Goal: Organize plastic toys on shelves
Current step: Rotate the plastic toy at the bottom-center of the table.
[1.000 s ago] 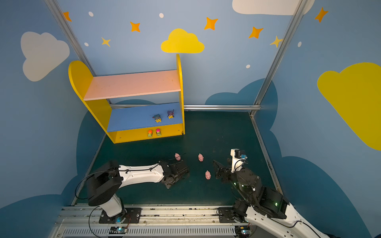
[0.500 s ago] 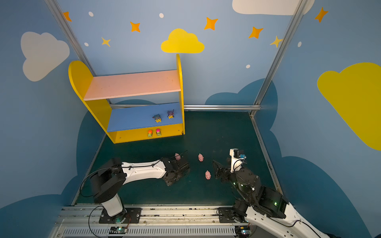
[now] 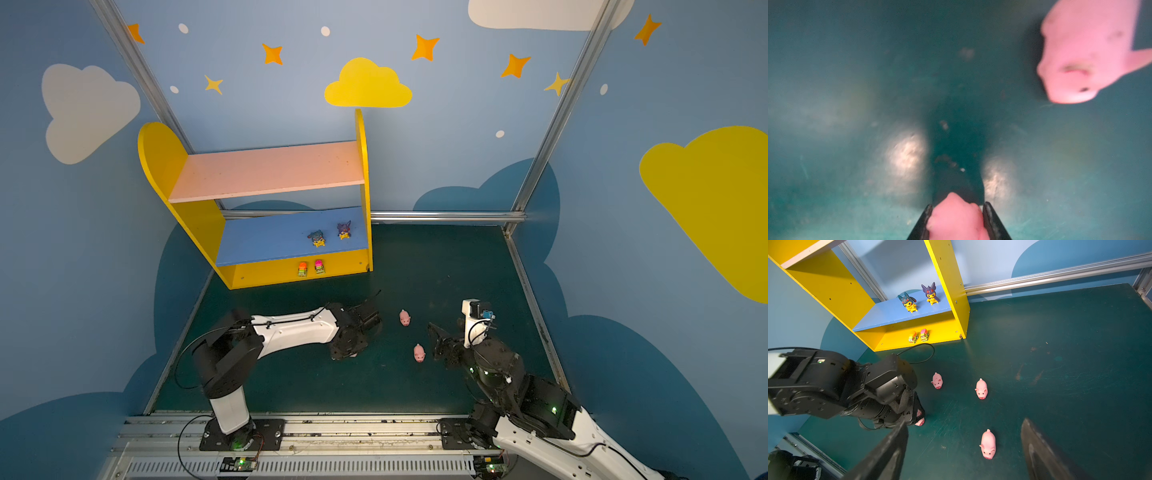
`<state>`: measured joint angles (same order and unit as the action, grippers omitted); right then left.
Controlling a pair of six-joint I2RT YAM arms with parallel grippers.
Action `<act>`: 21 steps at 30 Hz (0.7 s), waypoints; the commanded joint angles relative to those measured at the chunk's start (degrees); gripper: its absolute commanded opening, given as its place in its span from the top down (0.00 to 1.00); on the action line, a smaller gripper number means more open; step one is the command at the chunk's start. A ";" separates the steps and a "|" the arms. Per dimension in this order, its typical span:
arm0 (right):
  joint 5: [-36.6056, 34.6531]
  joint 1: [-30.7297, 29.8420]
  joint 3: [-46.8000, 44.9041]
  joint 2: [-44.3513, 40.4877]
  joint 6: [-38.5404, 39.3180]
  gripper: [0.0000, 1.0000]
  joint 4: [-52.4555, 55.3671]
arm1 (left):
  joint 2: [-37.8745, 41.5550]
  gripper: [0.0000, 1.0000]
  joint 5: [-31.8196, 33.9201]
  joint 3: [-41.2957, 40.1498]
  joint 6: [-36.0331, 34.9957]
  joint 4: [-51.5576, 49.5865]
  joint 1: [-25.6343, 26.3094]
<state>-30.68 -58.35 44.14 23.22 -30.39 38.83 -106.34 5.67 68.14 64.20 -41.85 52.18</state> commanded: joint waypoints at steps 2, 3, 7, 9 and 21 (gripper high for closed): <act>-1.17 -0.07 2.34 0.92 0.25 0.16 0.09 | -0.64 0.57 -0.53 0.16 -8.06 -3.21 -0.55; -1.23 -0.14 2.45 1.08 0.33 0.16 0.11 | -0.67 0.55 -0.66 0.07 -8.63 -3.22 -0.59; -1.65 -0.07 2.97 2.18 0.33 0.16 0.02 | 0.18 0.44 -0.75 -0.68 -8.77 -3.07 -0.64; -1.65 -0.11 3.24 2.77 0.42 0.16 -0.03 | 1.17 0.39 -1.00 -1.39 -8.66 -2.73 -0.59; -0.45 -0.20 4.46 6.86 -0.08 0.16 -1.56 | 10.26 0.38 -1.19 -8.58 -5.27 -0.90 0.19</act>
<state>-31.18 -58.35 46.15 29.39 -30.41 38.48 -98.10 4.29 60.75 57.93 -42.54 52.16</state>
